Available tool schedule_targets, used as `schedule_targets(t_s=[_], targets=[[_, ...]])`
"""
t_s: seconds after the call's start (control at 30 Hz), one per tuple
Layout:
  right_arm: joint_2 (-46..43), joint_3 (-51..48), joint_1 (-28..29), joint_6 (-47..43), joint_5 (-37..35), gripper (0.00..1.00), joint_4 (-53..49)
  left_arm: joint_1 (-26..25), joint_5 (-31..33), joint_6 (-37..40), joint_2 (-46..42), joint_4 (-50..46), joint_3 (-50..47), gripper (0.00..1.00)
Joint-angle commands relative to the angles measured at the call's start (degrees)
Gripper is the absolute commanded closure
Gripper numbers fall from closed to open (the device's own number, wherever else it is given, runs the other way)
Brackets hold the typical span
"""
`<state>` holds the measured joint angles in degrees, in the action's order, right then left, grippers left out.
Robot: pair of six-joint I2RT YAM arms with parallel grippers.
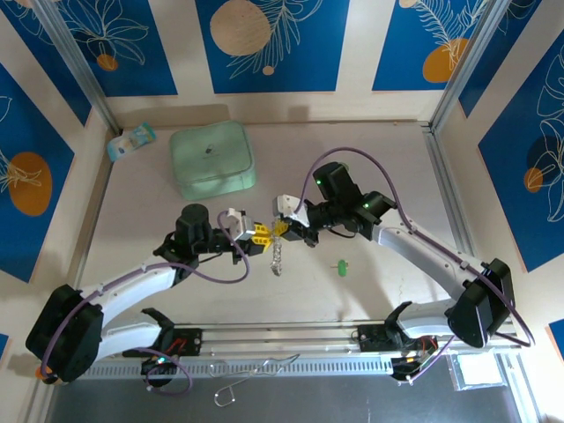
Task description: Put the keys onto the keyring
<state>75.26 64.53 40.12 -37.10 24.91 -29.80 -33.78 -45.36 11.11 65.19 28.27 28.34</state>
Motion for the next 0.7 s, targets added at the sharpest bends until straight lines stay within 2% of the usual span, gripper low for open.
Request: schedule_targets(t_s=[0.0, 0.2, 0.27, 0.37, 0.43, 0.47, 0.5, 0.53, 0.57, 0.67], targets=[[0.93, 2.59, 1.34, -2.89, -2.08, 1.00, -3.29, -0.54, -0.71, 1.33, -0.33, -1.17, 1.90, 0.80], [2.78, 4.01, 3.58, -3.84, -4.35, 1.00, -3.62, -0.59, -2.42, 0.27, -0.15, -0.66, 1.89, 0.83], [3.39, 4.64, 4.14, -4.28, -5.26, 1.00, -4.26, -0.61, -2.88, 0.36, -0.19, -1.09, 1.98, 0.87], [3.39, 4.90, 4.28, -4.40, -4.89, 1.00, -4.65, -0.59, -2.88, 1.10, -0.33, -2.30, 2.23, 1.00], [2.23, 3.73, 3.27, -2.79, -3.08, 1.00, -2.35, -0.59, -2.89, 1.54, -0.59, -2.72, 2.17, 1.00], [0.78, 2.22, 2.33, -0.98, -1.54, 0.94, 0.15, -0.65, -2.89, 1.58, -0.75, -2.43, 1.93, 1.00], [-1.09, -0.09, 0.37, 1.53, 1.54, 0.76, 3.69, -0.60, -2.89, 1.47, -0.99, -1.47, 1.49, 1.00], [-2.88, -2.50, -1.53, 4.08, 4.85, 0.64, 7.26, -0.62, -2.80, 1.11, -1.26, -0.08, 1.06, 1.00], [-4.78, -5.49, -3.72, 7.02, 8.45, 0.56, 11.53, -0.64, -2.67, 0.77, -1.53, 1.82, 0.20, 1.00], [-8.38, -11.74, -7.24, 11.39, 14.97, 0.55, 18.64, -0.62, -2.62, -1.10, -1.91, 8.08, -1.88, 1.00]])
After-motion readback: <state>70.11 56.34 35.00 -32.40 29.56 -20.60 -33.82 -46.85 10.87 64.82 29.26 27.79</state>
